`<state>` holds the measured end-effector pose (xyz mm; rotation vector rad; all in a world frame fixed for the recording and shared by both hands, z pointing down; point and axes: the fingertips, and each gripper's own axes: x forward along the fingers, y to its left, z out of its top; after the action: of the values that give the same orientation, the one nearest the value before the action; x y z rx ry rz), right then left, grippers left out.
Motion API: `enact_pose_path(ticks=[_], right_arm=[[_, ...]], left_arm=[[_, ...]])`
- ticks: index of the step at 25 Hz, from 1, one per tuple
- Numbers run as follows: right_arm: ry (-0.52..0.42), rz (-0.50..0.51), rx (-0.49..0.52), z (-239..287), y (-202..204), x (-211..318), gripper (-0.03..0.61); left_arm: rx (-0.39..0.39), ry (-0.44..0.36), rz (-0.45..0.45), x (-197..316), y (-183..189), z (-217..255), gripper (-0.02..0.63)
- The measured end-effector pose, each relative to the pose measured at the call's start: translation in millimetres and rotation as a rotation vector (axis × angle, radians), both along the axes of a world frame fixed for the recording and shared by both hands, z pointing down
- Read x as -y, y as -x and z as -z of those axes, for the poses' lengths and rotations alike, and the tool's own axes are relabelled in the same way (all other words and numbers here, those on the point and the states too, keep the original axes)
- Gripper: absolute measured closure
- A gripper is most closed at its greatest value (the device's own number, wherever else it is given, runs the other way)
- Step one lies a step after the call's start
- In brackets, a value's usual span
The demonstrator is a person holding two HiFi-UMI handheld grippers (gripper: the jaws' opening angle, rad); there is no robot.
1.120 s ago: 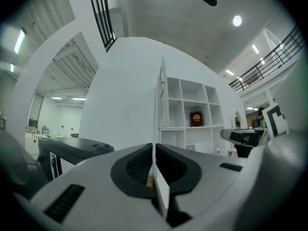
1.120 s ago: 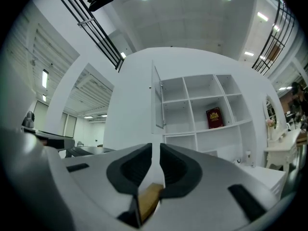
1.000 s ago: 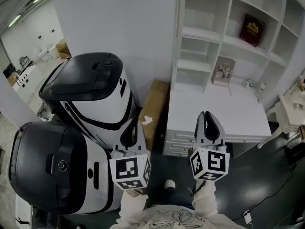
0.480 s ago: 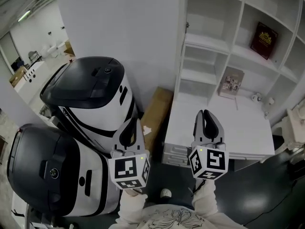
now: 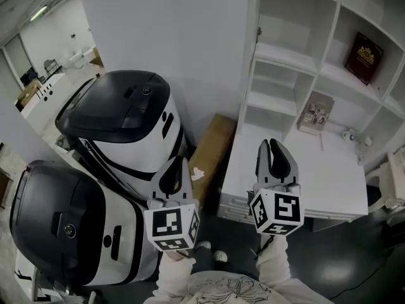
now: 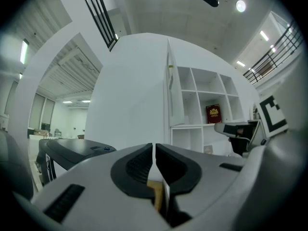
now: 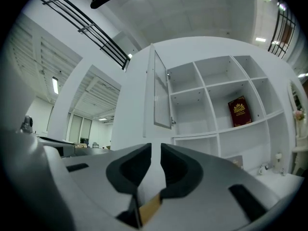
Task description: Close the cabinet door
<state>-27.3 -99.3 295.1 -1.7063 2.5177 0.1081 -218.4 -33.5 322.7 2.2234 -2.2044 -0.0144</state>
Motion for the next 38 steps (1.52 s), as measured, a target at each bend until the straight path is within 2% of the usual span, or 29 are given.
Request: enact_pose_path(ticks=[8,13,20,30,38], right_arm=[[-0.018,-0.006,-0.009,11.3,20.8,32.4,0.501],[-0.038,0.005,0.016,32.1,35.3,54.7,0.485],[-0.077,0.003,-0.012,58.3,57.8,81.0,0.471],[-0.09,0.01,-0.032,80.2,79.3,87.8,0.468],[-0.099,-0.102,-0.079,90.2,79.9,95.5,0.473]], left_arm=[[-0.001,0.004,-0.016,36.3,18.4,-0.9,0.592],[0.008,-0.018,-0.027,61.7,33.7,10.7,0.592],[0.011,-0.038,-0.033,84.2,55.2,19.0,0.592],[0.007,-0.059,-0.046,101.6,70.5,26.6,0.592],[0.002,-0.068,-0.082,117.1,73.0,29.0,0.592]])
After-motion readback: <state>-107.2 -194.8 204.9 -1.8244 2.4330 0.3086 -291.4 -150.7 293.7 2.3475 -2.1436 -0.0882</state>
